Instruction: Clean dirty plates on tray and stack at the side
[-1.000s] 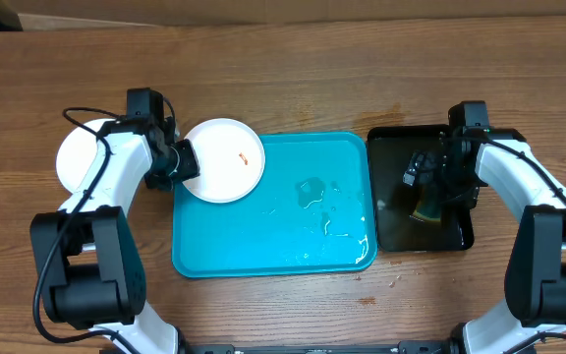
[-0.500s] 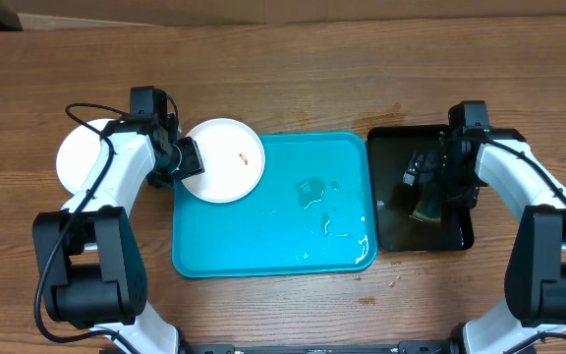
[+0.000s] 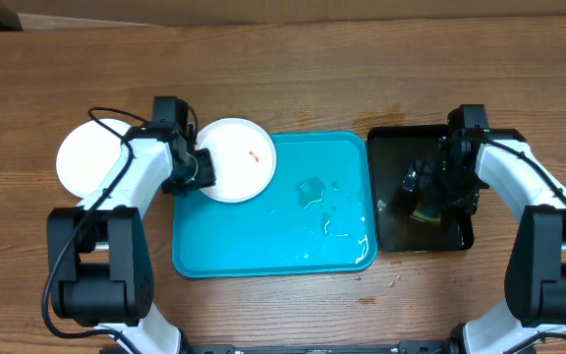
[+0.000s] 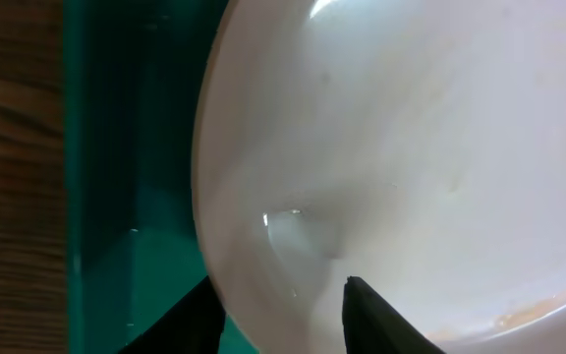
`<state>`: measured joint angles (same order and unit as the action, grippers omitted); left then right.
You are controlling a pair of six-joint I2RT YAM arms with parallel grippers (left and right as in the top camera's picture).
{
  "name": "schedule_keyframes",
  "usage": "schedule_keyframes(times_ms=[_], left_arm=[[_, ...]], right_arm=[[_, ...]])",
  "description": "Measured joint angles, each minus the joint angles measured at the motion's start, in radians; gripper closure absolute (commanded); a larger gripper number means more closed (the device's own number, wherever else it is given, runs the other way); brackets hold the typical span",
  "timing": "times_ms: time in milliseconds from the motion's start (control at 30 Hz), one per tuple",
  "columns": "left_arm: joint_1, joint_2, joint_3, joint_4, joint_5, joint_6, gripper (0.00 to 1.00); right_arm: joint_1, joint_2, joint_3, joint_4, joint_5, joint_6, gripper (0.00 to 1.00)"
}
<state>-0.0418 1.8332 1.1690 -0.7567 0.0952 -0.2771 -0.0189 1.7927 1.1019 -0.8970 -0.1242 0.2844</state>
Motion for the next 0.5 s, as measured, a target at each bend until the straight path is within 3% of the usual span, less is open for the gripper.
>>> schedule_keyframes(times_ms=[300,500], left_arm=[[-0.119,0.0,0.0,-0.109,0.013,0.0,0.55],[-0.133,0.0,0.0,-0.103,-0.03,-0.023,0.54]], right_arm=[[0.0,0.0,0.0,-0.004,0.002,0.0,0.01],[0.0,0.0,0.0,0.044,0.006,0.0,0.0]])
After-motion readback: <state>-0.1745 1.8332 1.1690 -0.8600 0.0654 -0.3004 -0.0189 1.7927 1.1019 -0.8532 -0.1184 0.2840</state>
